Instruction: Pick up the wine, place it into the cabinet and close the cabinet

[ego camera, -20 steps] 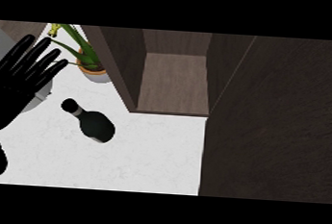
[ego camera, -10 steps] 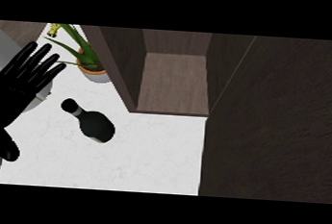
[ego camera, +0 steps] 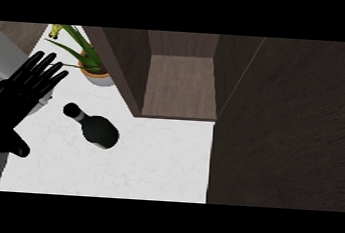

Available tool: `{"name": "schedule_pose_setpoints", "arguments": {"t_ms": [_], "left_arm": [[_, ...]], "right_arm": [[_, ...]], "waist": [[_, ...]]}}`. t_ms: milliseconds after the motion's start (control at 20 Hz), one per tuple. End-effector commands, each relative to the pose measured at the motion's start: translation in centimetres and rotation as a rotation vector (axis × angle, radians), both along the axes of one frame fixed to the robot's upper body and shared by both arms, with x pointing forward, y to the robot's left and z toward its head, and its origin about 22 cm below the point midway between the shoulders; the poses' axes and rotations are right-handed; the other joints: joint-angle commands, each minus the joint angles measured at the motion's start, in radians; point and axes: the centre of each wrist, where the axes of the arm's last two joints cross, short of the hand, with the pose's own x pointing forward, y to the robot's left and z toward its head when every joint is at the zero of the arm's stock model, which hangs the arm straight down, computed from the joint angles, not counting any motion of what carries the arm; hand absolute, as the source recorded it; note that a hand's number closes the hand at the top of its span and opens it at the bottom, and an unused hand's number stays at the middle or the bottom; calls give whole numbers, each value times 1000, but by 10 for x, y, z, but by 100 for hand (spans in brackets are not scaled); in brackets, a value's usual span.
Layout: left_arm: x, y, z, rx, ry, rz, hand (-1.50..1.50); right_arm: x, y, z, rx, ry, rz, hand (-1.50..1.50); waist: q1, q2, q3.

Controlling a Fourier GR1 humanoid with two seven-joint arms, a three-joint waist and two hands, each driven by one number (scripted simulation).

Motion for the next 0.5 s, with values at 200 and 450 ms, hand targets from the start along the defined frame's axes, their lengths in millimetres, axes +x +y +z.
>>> {"name": "schedule_pose_setpoints", "arguments": {"t_ms": [200,450], "left_arm": [[-1,7,-47,34,37,13,-150],[21,26,-54,47,32,8,-150]], "right_arm": [[-13,-2,3,-20,-9,9,-150],[-4,-5,10,-7,-16,19,-150]], "waist": [[-2,0,0],[-8,3,-1]]}}
